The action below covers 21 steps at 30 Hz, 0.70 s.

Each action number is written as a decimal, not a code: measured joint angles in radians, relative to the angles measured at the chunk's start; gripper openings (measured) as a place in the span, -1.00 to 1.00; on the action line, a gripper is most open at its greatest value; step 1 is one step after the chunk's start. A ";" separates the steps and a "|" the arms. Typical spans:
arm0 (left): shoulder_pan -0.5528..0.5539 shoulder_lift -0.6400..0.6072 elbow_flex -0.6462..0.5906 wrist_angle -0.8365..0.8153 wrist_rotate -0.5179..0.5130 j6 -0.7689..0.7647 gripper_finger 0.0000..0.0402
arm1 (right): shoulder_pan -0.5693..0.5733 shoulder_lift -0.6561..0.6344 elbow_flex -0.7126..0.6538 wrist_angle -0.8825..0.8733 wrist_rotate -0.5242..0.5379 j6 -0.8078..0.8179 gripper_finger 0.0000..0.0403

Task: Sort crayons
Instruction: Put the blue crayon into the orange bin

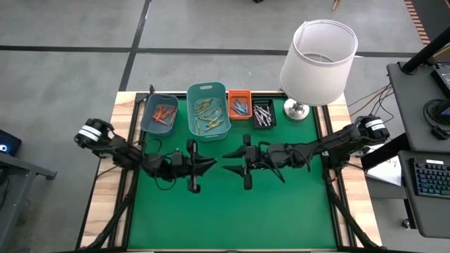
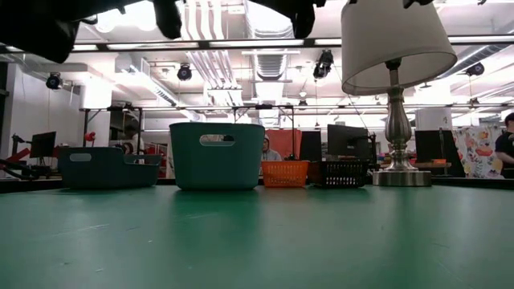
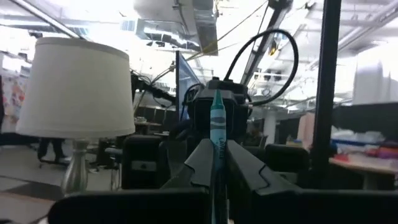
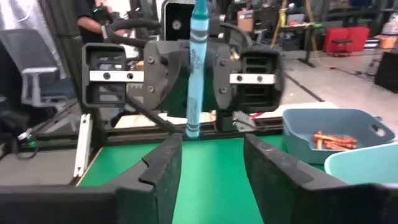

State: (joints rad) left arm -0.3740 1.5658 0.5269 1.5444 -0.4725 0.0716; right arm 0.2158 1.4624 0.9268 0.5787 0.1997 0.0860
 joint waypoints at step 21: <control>0.018 0.155 0.154 0.000 -0.014 0.078 -1.00 | -0.001 0.000 0.000 0.003 -0.076 -0.020 -0.04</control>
State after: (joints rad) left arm -0.3561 1.7208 0.6807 1.5445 -0.4866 0.1497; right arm 0.2150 1.4624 0.9268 0.5819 0.1235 0.0660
